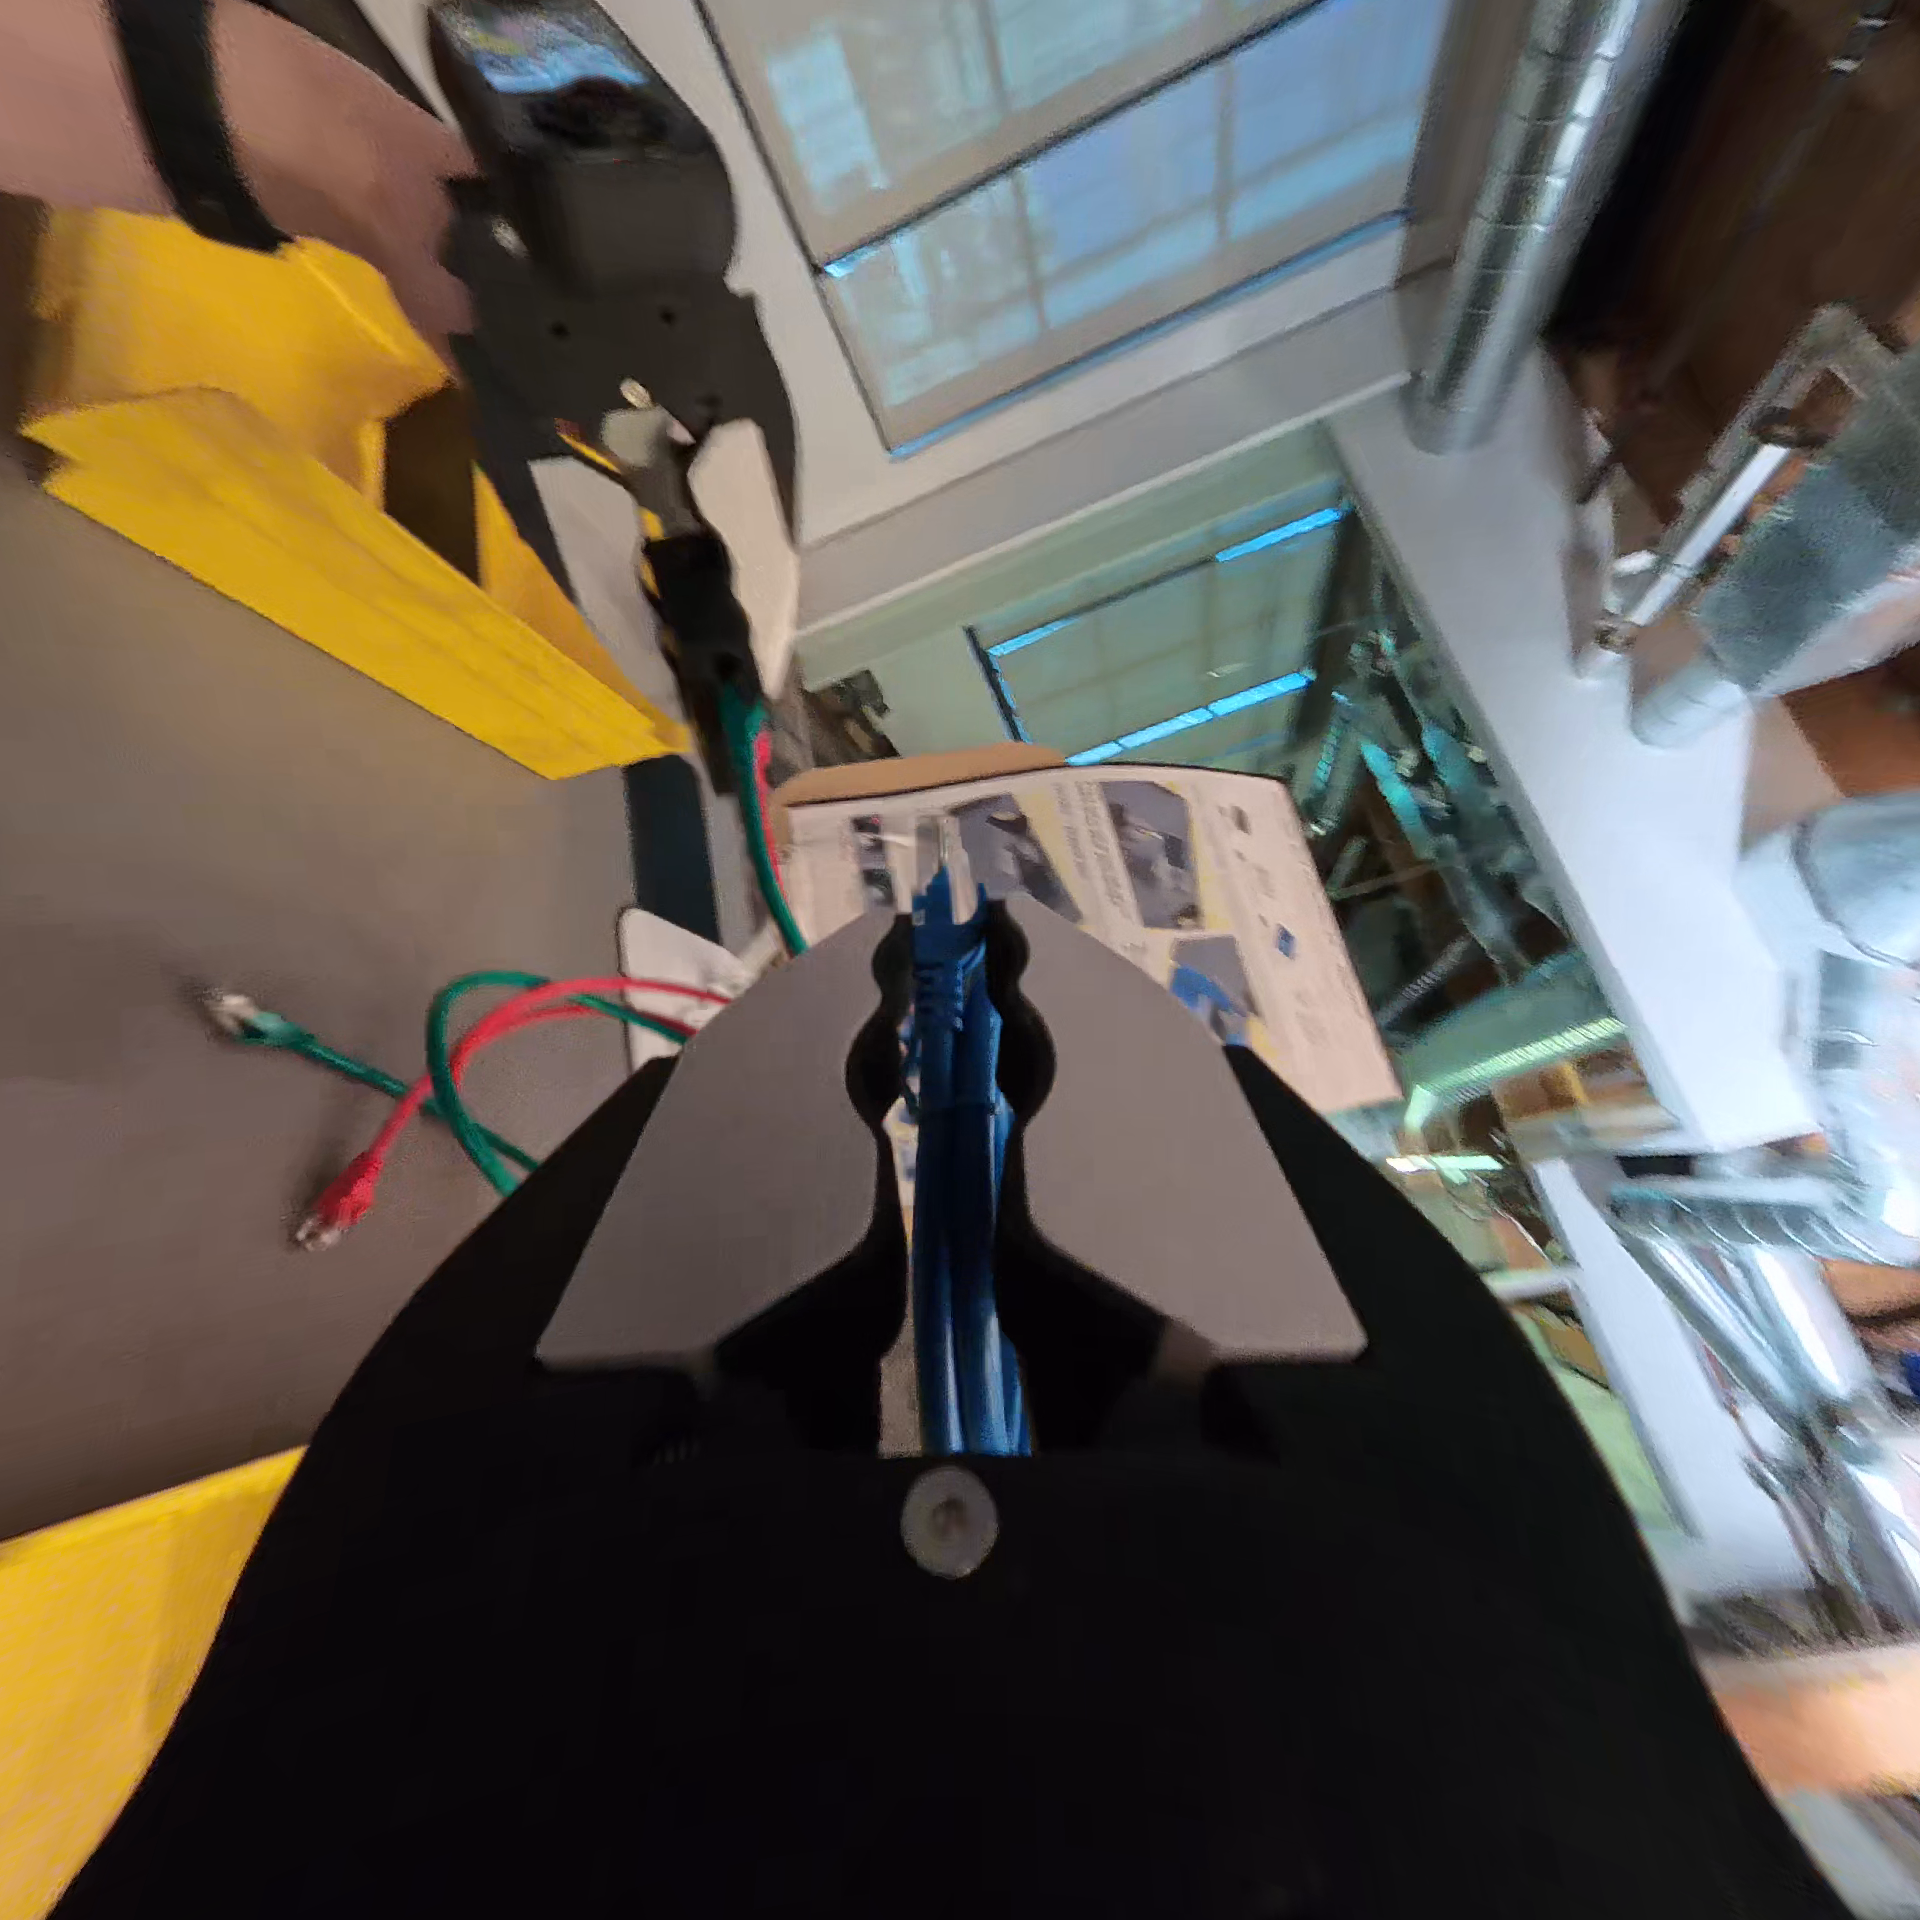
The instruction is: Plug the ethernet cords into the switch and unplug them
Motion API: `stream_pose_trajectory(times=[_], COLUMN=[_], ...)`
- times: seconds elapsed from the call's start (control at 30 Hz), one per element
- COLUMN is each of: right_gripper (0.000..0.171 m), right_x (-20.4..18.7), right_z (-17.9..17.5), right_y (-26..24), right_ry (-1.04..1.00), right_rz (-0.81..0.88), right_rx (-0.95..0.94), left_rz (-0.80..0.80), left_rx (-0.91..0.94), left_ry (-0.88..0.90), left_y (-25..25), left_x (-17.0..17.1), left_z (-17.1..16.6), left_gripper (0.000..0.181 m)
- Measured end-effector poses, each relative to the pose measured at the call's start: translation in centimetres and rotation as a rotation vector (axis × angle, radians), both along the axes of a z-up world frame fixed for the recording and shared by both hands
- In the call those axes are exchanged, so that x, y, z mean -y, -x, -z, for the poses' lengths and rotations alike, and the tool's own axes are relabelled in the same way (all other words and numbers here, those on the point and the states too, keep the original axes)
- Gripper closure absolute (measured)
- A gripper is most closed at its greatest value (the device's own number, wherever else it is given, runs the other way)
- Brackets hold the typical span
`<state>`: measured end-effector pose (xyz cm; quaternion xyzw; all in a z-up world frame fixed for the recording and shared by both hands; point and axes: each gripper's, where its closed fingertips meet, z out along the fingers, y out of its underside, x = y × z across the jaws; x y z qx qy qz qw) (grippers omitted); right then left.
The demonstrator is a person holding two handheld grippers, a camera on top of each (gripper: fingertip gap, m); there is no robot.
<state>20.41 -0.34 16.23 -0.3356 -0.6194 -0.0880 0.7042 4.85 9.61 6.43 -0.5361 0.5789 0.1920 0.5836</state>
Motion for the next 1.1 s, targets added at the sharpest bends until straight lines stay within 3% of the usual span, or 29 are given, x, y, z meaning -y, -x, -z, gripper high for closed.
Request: stream_pose_trajectory(times=[0.07, 0.17, 0.27, 0.33, 0.53, 0.67, 0.77, 0.83, 0.9, 1.0, 1.1], right_gripper=[0.157, 0.156, 0.157, 0.156, 0.156, 0.147, 0.135, 0.136, 0.136, 0.14, 0.145], right_x=[0.2, -0.2, -0.1, -1.9, -7.7, -8.6, -8.1, -7.1, -5.1, 0.7, 3.9], right_z=[-0.7, 1.0, 5.9, 9.7, 22.0, 26.9, 24.0, 18.6, 10.7, 0.2, -3.0], right_y=[-1.7, -4.9, -7.1, -9.2, -12.8, -11.3, -11.4, -11.2, -9.5, -2.6, 4.8], right_ry=[0.018, 0.224, 0.513, 0.66, 0.817, 0.98, 1.005, 0.888, 0.653, 0.229, 0.046], right_rz=[0.079, 0.224, 0.248, 0.36, 0.68, 0.637, 0.552, 0.443, 0.309, 0.034, -0.11], right_rx=[-0.009, 0.017, 0.024, 0.026, 0.183, 0.138, -0.039, -0.163, -0.255, -0.199, 0.01], left_rz=[-0.021, -0.021, -0.016, 0.01, 0.079, 0.127, 0.164, 0.187, 0.229, 0.287, 0.317], left_rx=[0.035, 0.083, 0.117, 0.144, 0.161, 0.17, 0.173, 0.181, 0.192, 0.198, 0.183], left_ry=[-0.003, -0.018, -0.038, -0.031, -0.039, -0.005, 0.028, 0.036, 0.037, 0.025, 0.011], left_y=[1.4, 2.6, 3.2, 3.0, 1.7, 0.9, 0.6, 0.5, 0.1, -0.7, -1.4], left_x=[0.1, 0.7, 1.3, 1.7, 2.8, 3.5, 3.9, 4.2, 4.7, 5.4, 6.2], left_z=[-0.8, -2.1, -3.1, -3.5, -4.1, -3.9, -3.6, -3.6, -3.8, -4.1, -4.2], left_gripper=[0.152, 0.152, 0.152, 0.152, 0.152, 0.152, 0.152, 0.152, 0.152, 0.152, 0.152])
